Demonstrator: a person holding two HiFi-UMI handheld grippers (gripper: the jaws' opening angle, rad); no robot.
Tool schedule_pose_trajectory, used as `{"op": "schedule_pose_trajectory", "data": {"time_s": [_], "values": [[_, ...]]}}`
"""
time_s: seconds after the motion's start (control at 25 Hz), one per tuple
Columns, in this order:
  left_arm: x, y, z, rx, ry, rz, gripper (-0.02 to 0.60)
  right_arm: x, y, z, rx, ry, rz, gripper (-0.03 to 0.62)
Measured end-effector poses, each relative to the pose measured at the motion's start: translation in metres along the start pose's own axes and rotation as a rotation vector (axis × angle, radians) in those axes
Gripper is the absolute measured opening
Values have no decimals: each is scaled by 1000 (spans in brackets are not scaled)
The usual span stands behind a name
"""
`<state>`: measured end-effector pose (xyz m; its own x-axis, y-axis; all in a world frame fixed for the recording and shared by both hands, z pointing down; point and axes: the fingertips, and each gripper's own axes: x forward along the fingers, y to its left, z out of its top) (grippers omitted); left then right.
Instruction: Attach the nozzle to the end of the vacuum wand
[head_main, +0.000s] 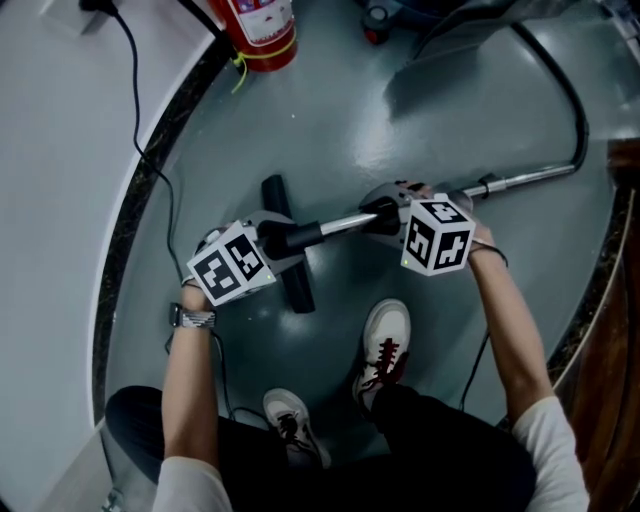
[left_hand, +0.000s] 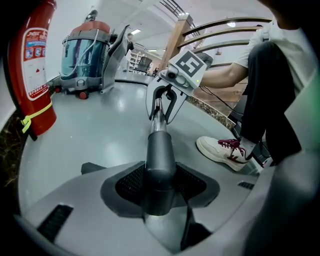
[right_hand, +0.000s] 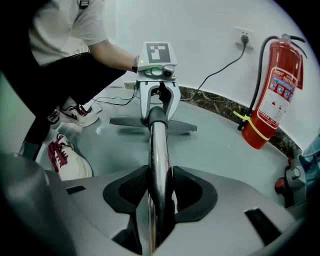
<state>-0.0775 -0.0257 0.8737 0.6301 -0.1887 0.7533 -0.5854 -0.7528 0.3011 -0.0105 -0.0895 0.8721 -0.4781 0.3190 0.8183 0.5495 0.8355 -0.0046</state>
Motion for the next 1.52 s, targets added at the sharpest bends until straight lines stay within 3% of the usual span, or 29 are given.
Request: {"op": "schedule_pose_trajectory", "data": {"time_s": [0.36,0.6,1.04,1.36,1.52], "values": [[3,-3,4,123,98,83,190,7,7,-9,-33,52,5,161],[9,-4,1,119,75,95,190,10,8,-13,1,26,-1,161],[13,8,5,164,12,225,189,-4,-6,-6,55,-34,-41,163],[12,6,7,154,45,196,189,-6,-6,-2,32,-33,-47,163],[12,2,8,117,45,135,189,-2,-2,-6,35,-22,-41,163]]}}
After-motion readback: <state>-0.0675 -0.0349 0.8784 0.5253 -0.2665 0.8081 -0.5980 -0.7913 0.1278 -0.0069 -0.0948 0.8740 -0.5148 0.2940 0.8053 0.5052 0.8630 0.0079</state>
